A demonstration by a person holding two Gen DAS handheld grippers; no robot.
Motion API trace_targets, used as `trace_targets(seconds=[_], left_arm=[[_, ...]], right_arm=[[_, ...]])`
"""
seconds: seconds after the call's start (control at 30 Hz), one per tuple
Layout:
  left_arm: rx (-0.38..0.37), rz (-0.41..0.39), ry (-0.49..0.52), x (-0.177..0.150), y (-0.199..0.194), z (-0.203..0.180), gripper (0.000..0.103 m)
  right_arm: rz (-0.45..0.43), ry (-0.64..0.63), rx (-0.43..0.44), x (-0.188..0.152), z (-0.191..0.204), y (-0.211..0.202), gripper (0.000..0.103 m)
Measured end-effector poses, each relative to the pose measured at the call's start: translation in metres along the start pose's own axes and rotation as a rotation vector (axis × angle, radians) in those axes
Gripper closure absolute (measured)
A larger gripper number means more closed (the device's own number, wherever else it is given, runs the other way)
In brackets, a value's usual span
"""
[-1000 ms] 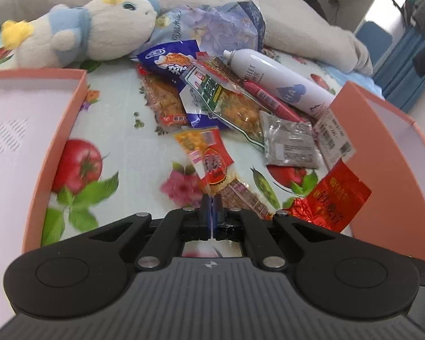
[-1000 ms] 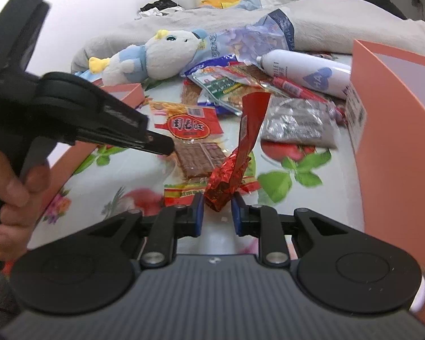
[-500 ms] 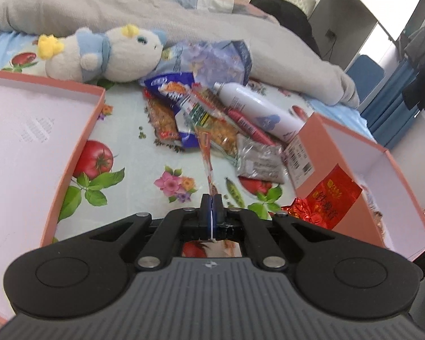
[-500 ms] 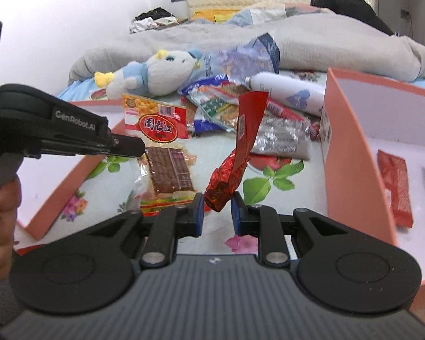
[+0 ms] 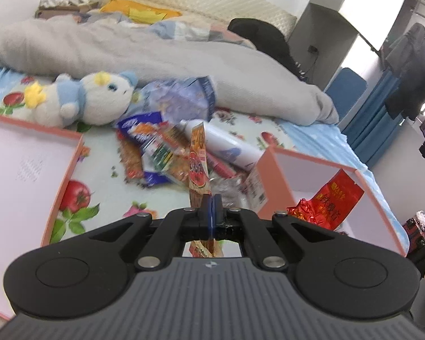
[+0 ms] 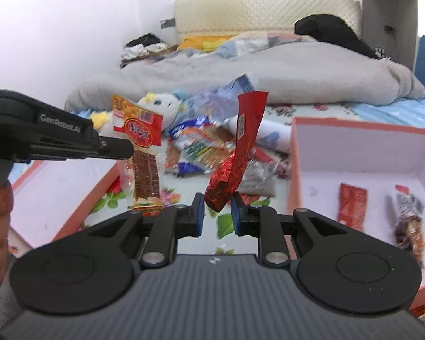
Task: Organize snacks
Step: 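Carry both held packets up and over the open pink box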
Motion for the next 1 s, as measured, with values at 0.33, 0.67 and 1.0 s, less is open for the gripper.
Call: trace_targets(seconds=[0.33,0.67,1.0], left_arm=[[-0.086,-0.050,0.049,0.053,-0.015,-0.077,0.103],[-0.191,-0.002,0.124,0.071,0.021,-0.178,0.103],[-0.217,0.174,0.171,0.035,0.103,-0.232,0.103]], right_arm=[[-0.078,0.029,-0.045,0.050,-0.041,-0.034,0.080],[-0.042,0.098,-0.130,0.065,-0.116,-0.043,0.080],[0.113,0.196,-0.220,0.020,-0.197,-0.021,0.080]])
Point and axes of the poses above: each gripper's, at about its wrist camera, not at the fingertips, and y roughly the way its jaws point, z to its left, x to its top, the point moved 9 cm from there along y, roughly the way its jaws point, and after that the axes turned 5 degrees about y, right-handed, at the moved point
